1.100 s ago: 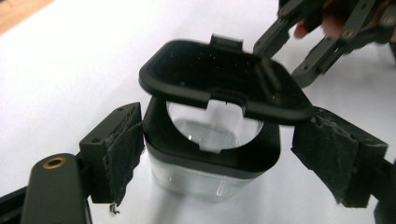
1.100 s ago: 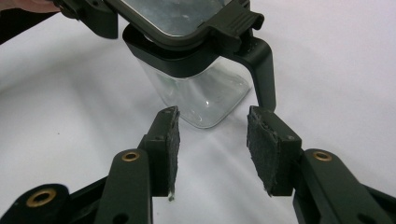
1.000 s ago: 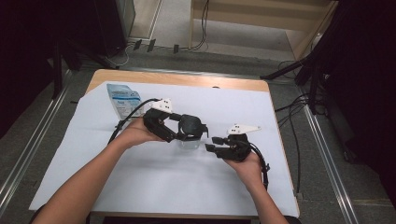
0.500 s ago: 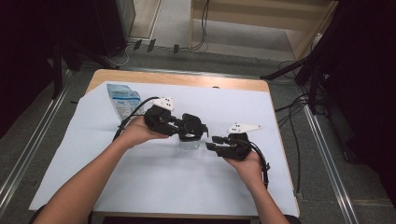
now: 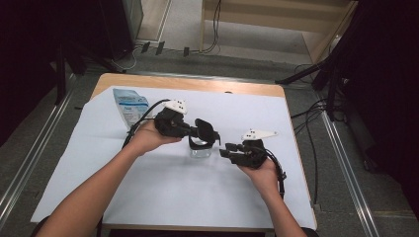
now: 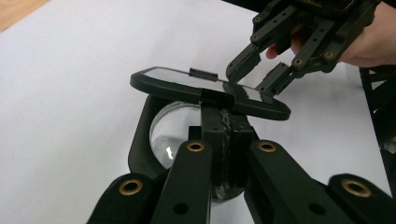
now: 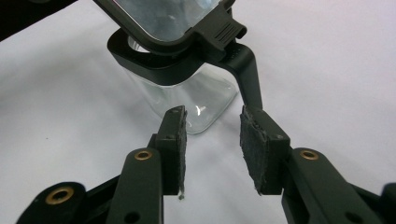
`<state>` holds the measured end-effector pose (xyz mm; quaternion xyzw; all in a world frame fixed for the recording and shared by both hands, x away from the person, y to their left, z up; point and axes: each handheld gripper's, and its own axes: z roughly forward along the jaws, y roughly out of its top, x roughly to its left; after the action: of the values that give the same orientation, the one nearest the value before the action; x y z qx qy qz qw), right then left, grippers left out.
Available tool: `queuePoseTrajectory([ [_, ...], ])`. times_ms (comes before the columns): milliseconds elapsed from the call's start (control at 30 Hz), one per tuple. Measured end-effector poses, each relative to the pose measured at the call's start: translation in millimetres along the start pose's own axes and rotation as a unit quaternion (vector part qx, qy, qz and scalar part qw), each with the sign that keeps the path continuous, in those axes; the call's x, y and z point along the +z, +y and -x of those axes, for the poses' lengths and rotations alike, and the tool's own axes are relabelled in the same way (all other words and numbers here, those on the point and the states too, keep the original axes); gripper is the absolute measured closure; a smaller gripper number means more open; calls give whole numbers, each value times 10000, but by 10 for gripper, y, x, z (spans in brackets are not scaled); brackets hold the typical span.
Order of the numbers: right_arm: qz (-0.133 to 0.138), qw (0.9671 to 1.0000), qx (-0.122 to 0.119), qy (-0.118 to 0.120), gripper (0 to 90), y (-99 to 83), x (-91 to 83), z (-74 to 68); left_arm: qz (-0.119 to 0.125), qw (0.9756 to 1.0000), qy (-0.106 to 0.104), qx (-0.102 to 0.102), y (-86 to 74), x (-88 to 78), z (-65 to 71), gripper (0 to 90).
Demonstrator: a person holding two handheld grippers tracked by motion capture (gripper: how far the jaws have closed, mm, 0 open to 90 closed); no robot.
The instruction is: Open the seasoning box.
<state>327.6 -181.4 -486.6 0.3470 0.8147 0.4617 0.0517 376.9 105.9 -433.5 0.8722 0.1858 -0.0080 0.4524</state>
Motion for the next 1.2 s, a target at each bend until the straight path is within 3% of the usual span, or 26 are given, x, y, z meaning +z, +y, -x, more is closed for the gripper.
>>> queuePoseTrajectory([
  [300, 16, 9999, 6, -102, 675, 11, 4, 39, -76, 10000, 34, -41, 142, 85, 37, 900],
  [567, 56, 9992, 18, -396, 900, 64, 89, 142, -149, 9998, 71, -80, 198, 106, 28, 900],
  [800, 20, 9992, 45, -393, 900, 191, 222, 193, -184, 9997, 78, -135, 230, 115, 21, 900],
  [1200, -35, 9994, 110, -318, 900, 196, 254, 195, -196, 9995, 60, -231, 320, 261, 35, 900],
])
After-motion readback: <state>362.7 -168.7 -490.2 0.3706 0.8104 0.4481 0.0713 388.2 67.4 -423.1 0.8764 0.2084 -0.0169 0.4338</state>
